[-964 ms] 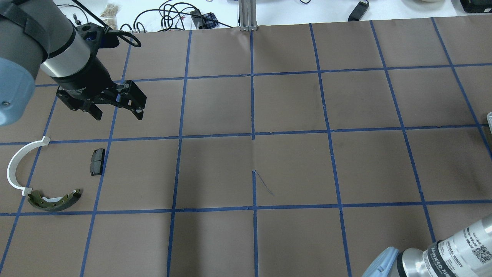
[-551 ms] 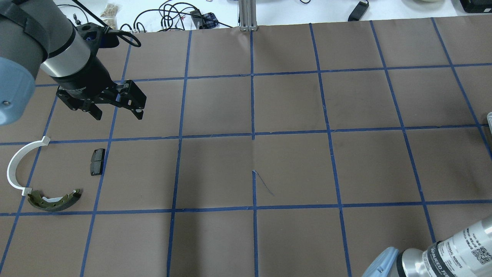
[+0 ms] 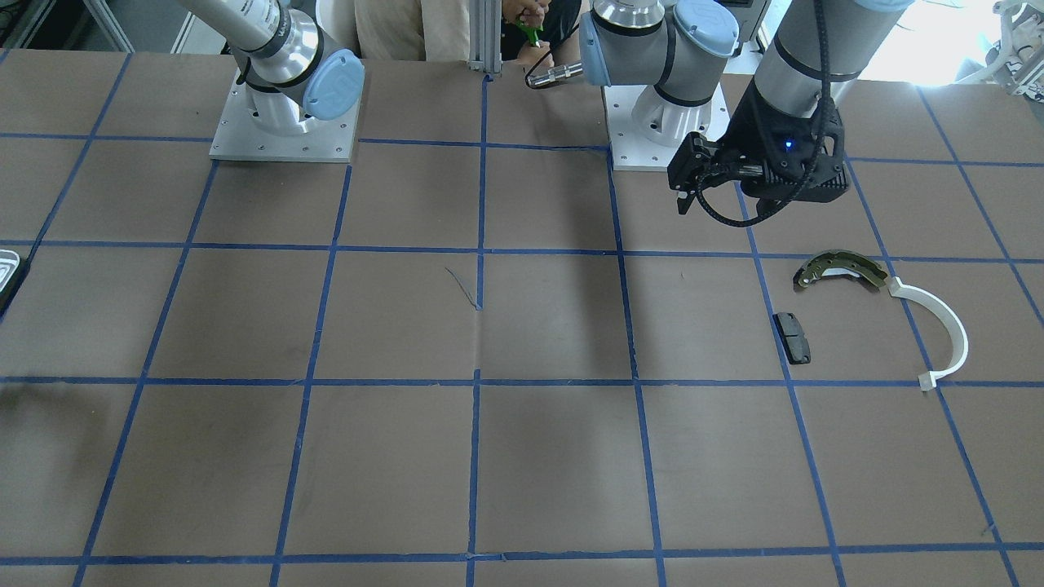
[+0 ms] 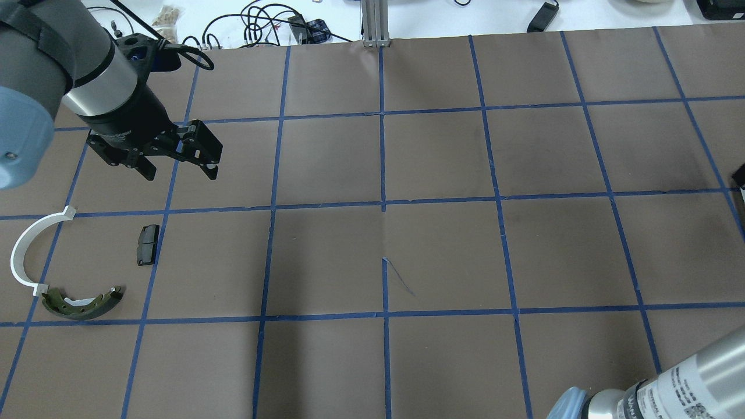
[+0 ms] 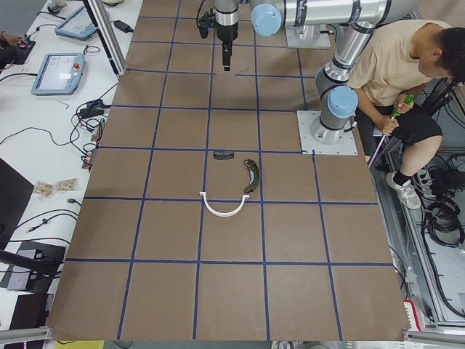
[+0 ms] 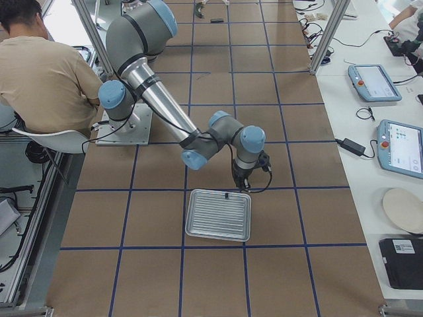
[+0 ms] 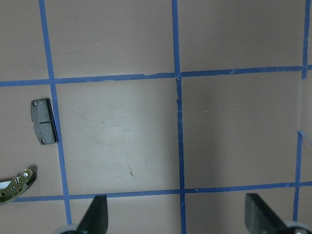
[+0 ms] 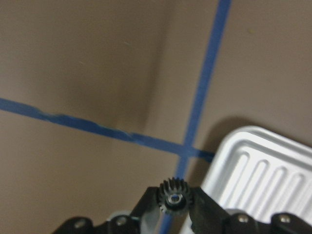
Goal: Place bearing gear from tray to pile
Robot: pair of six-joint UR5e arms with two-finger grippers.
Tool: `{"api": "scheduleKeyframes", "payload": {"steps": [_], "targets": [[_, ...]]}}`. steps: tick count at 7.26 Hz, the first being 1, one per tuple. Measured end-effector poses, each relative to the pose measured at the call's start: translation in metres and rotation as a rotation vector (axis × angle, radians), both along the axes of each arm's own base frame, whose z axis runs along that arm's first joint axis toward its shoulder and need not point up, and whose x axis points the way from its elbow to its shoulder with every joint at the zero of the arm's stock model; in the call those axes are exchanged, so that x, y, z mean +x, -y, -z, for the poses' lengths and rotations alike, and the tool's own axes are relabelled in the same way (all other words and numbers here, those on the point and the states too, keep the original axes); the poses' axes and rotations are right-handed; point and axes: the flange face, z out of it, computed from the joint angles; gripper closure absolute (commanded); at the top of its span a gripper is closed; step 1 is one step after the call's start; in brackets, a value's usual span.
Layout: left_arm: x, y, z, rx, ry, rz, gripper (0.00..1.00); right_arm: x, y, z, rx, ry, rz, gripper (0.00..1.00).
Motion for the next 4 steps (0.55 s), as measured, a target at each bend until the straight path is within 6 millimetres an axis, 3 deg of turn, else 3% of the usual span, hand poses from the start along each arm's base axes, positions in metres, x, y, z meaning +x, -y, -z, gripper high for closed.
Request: {"api": "scheduleKeyframes", "payload": {"steps": [2, 4], "targets": [[0.001, 0.001, 0.001, 0.001, 0.004, 0.000, 0.00, 0.171, 0.026, -0.016, -0.027, 0.001, 0.008, 0.90], [0.001, 0.005, 0.003, -0.010, 0.004, -0.003, 0.00, 0.345, 0.025, -0.014, -0.044, 0.061, 0.066, 0.90]]}}
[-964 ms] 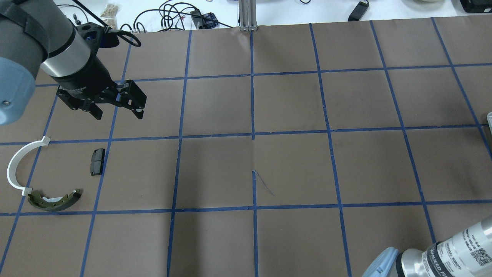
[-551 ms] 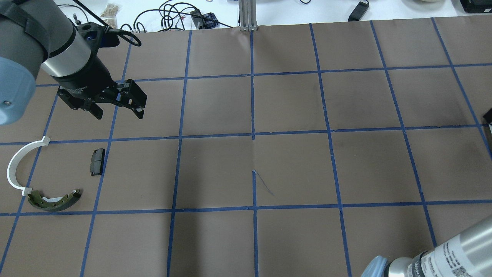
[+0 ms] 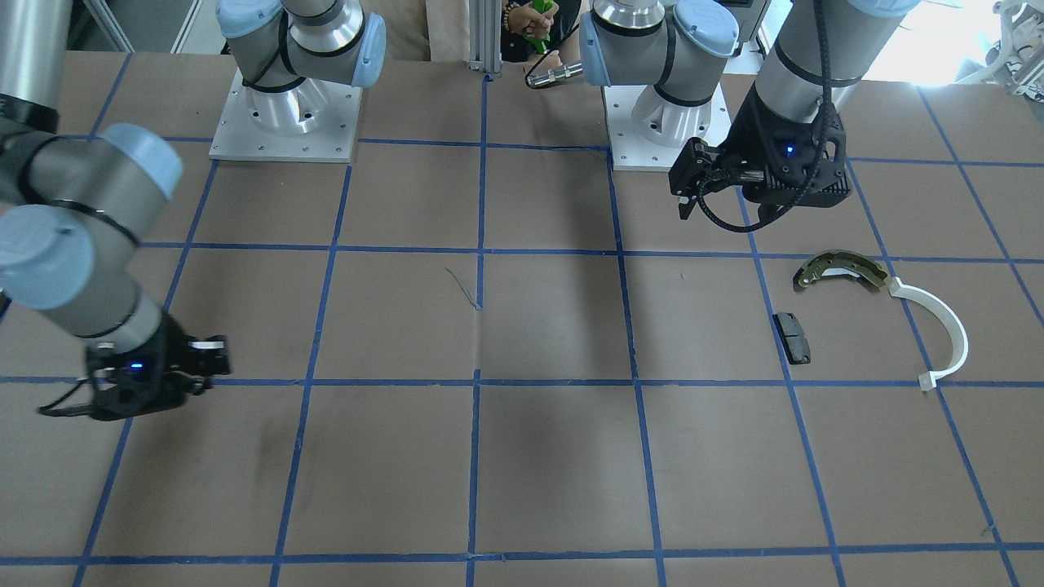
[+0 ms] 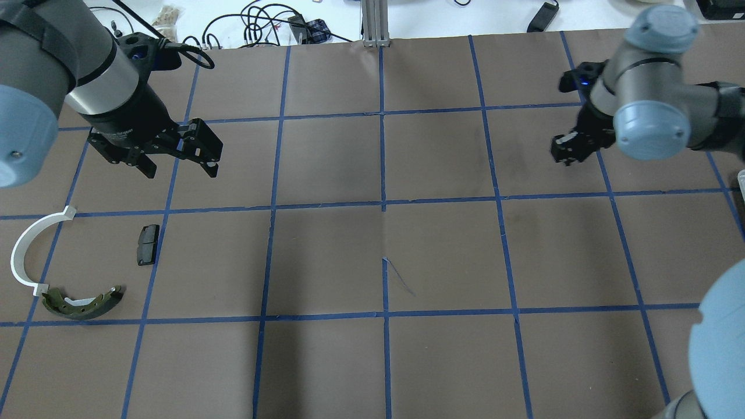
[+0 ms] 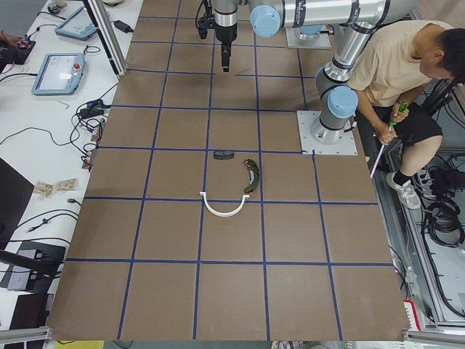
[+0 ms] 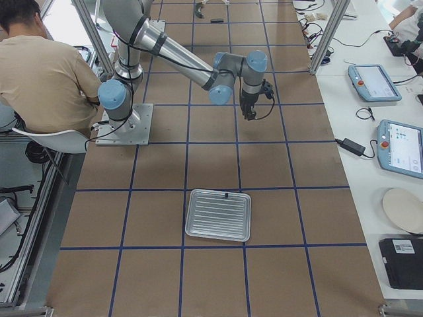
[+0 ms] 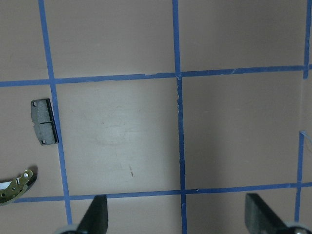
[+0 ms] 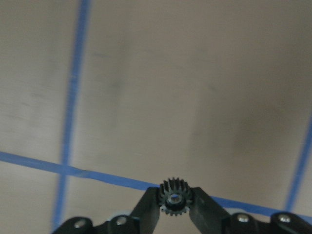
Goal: Place bearing gear from tray to pile
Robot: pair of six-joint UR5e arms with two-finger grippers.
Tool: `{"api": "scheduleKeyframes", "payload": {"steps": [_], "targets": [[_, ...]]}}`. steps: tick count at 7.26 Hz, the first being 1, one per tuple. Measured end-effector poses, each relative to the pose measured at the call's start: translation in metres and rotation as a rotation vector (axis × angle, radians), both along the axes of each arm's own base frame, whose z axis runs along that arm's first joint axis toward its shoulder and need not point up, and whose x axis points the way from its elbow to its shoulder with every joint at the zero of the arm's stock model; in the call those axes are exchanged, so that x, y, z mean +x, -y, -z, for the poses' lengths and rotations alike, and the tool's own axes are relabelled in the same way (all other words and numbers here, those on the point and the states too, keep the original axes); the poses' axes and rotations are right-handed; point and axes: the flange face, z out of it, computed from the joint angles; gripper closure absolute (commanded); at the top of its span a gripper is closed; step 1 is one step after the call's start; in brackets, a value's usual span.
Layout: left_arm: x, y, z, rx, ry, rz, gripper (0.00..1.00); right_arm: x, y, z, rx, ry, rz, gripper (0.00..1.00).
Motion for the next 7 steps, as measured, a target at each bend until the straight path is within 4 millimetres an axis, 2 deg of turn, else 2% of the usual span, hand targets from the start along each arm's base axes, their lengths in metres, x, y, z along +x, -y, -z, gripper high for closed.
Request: {"api": "scheduleKeyframes", "payload": {"steps": [1, 2, 3, 4, 5, 6, 7], "targets": [[0.000, 0.001, 0.001, -0.002, -0.001, -0.001, 0.00, 0.083, -0.016, 0.005, 0.010, 0.016, 0.060, 0.90], [0.000, 0.002, 0.001, -0.003, -0.001, 0.000, 0.00, 0.151, -0.039, 0.012, 0.023, 0.022, 0.127, 0.89], [0.000, 0.003, 0.003, 0.001, 0.002, 0.000, 0.00, 0.205, -0.064, 0.018, 0.036, 0.037, 0.199, 0.89], [0.001, 0.004, 0.008, 0.013, 0.008, -0.001, 0.00, 0.248, -0.088, 0.029, 0.058, 0.072, 0.261, 0.86], [0.001, 0.006, 0.013, 0.024, 0.009, -0.002, 0.00, 0.281, -0.106, 0.044, 0.076, 0.109, 0.313, 0.63], [0.001, 0.007, 0.018, 0.034, 0.009, -0.006, 0.00, 0.301, -0.117, 0.058, 0.074, 0.133, 0.359, 0.01], [0.001, 0.008, 0.022, 0.040, 0.008, -0.012, 0.00, 0.312, -0.122, 0.065, 0.065, 0.144, 0.381, 0.00]]}}
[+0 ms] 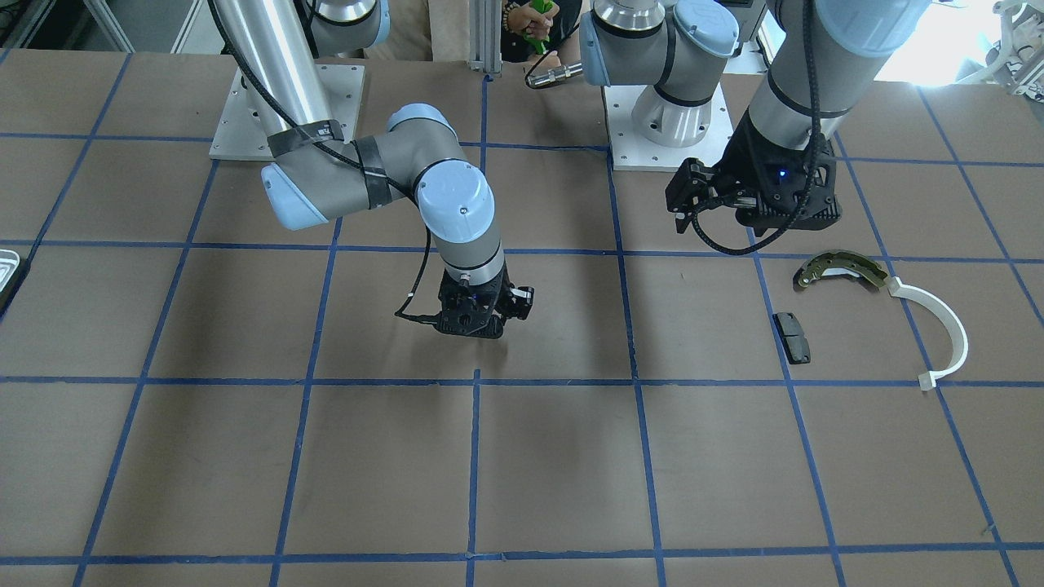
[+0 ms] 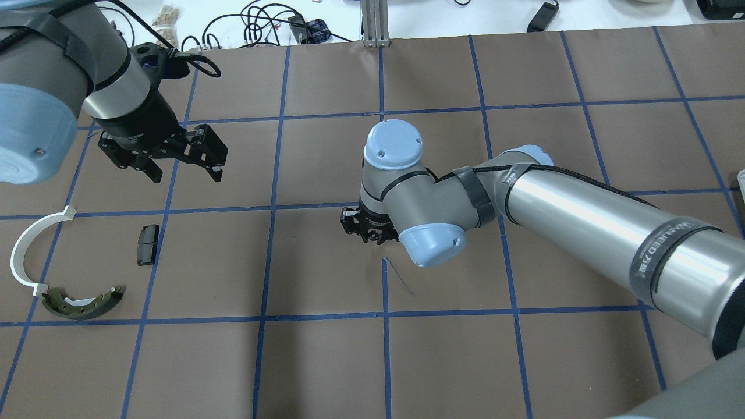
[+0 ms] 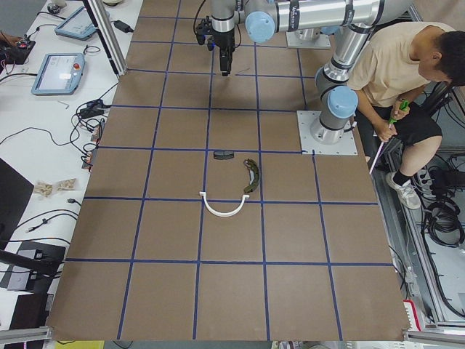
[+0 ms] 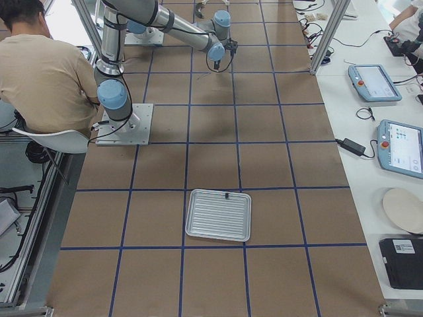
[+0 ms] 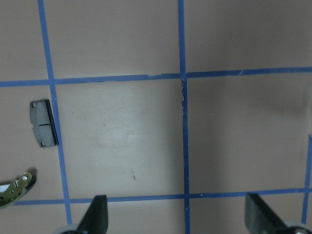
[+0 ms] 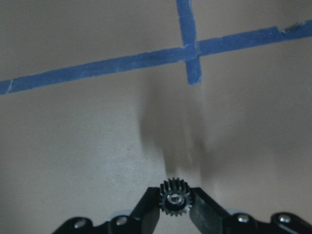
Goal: Place bearing gear from tray to pile
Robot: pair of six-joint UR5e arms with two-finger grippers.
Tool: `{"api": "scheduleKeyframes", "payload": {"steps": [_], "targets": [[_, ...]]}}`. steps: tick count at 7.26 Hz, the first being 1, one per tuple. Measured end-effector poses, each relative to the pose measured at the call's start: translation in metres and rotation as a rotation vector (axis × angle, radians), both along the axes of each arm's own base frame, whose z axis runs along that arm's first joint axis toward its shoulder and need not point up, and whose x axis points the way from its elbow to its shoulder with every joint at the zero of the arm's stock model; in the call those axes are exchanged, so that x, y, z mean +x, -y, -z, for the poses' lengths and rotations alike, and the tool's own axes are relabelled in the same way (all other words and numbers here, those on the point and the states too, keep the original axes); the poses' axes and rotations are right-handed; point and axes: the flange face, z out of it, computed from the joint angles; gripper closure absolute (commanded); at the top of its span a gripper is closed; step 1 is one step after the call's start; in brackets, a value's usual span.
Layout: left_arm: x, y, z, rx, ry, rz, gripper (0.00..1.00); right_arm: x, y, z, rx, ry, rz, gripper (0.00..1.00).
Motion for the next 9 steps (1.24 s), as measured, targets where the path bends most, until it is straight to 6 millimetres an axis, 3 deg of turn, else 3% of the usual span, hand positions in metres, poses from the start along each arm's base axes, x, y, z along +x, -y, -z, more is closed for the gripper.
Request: {"api": "scheduleKeyframes", "payload": {"steps": [2, 4, 6, 7, 9], "targets": [[-0.001, 0.002, 0.011, 0.019, -0.009, -0.011, 0.00, -0.005, 0.009, -0.009, -0.049, 0.001, -0.072, 0.00], [-0.003, 0.010, 0.024, 0.017, -0.012, -0.047, 0.00, -0.040, 0.032, -0.041, -0.129, -0.014, -0.229, 0.00], [-0.028, 0.018, 0.042, 0.033, -0.049, -0.072, 0.00, -0.122, 0.069, -0.065, -0.159, -0.039, -0.413, 0.00], [-0.051, 0.023, 0.054, 0.028, -0.065, -0.059, 0.00, -0.175, 0.084, -0.074, -0.167, -0.051, -0.525, 0.00], [-0.102, 0.033, 0.088, 0.021, -0.068, -0.033, 0.00, -0.293, 0.095, -0.098, -0.159, -0.096, -0.706, 0.00]]}}
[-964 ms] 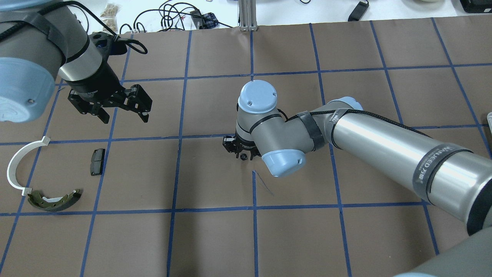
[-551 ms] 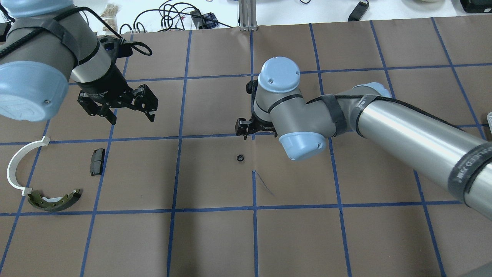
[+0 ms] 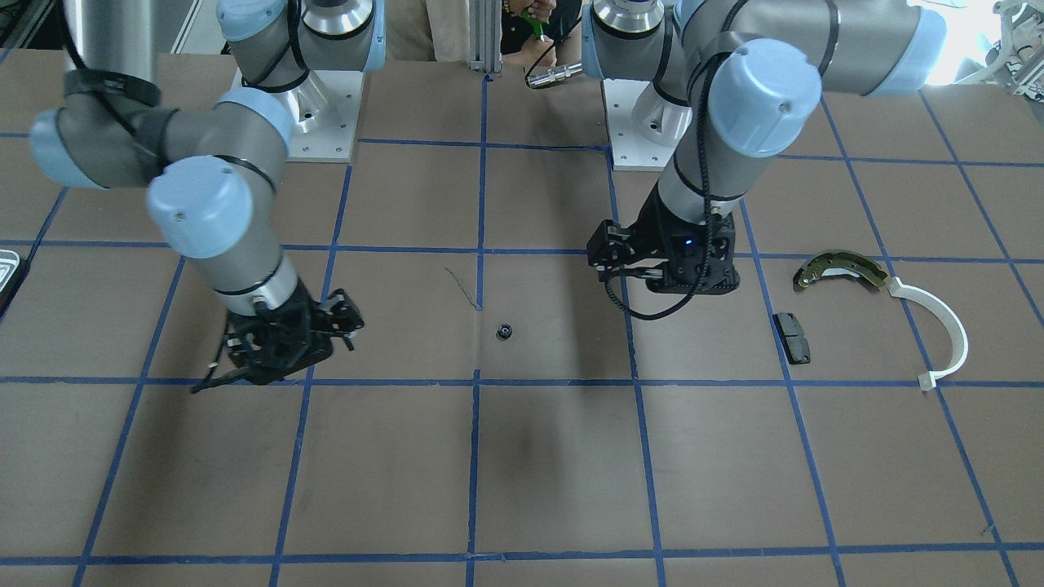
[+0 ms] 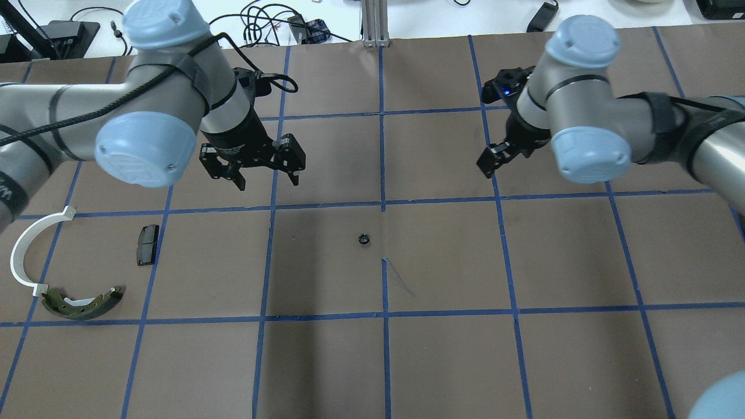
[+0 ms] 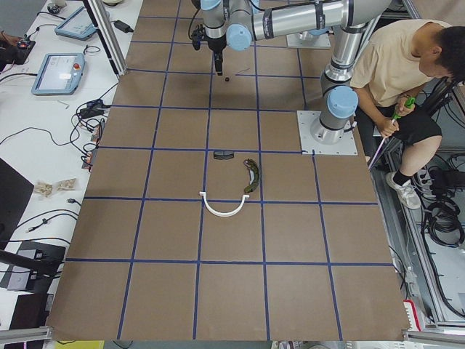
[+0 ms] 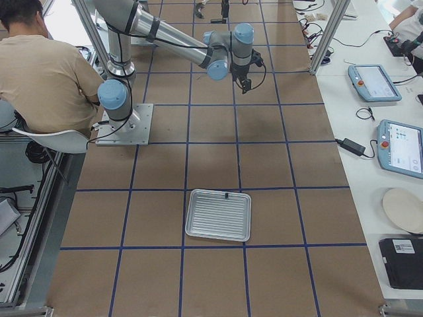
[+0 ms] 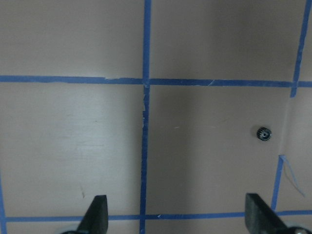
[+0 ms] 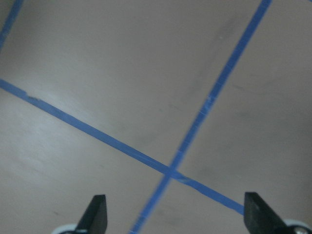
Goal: Place bearing gear from tray to pile
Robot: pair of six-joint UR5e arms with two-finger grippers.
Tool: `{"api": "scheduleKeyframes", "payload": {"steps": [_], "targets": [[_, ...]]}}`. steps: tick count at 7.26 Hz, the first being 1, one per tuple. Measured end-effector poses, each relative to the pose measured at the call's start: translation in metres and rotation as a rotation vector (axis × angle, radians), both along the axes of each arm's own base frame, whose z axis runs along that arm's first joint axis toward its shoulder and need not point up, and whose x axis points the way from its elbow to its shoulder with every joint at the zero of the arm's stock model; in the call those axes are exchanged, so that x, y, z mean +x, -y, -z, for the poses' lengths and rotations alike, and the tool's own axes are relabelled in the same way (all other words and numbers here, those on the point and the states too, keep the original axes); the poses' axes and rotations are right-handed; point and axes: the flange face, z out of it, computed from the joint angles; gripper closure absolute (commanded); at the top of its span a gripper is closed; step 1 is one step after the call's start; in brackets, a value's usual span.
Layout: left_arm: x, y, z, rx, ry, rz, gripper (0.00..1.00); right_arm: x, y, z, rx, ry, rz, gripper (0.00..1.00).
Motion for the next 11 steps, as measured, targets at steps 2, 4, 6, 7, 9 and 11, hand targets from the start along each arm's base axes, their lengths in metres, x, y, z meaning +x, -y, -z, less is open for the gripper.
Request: {"api": "scheduleKeyframes", "payload": {"steps": [2, 4, 6, 7, 9, 11], "targets": [[-0.045, 0.005, 0.035, -0.009, 0.004, 0.043, 0.00, -0.128, -0.005, -0.015, 0.004, -0.071, -0.212, 0.00], [-0.079, 0.005, 0.072, -0.001, 0.018, 0.090, 0.00, -0.250, -0.030, -0.015, 0.017, -0.106, -0.367, 0.00], [-0.098, 0.002, 0.111, -0.003, 0.038, 0.115, 0.02, -0.346, -0.063, -0.010, -0.006, -0.119, -0.510, 0.00], [-0.100, -0.002, 0.134, -0.011, 0.035, 0.119, 0.07, -0.382, -0.072, 0.003, -0.023, -0.133, -0.602, 0.00], [-0.101, -0.013, 0.165, -0.025, 0.025, 0.124, 0.08, -0.438, -0.085, 0.051, -0.036, -0.140, -0.761, 0.01], [-0.114, -0.023, 0.176, -0.022, 0.027, 0.148, 0.24, -0.460, -0.092, 0.076, -0.066, -0.120, -0.862, 0.05]]}}
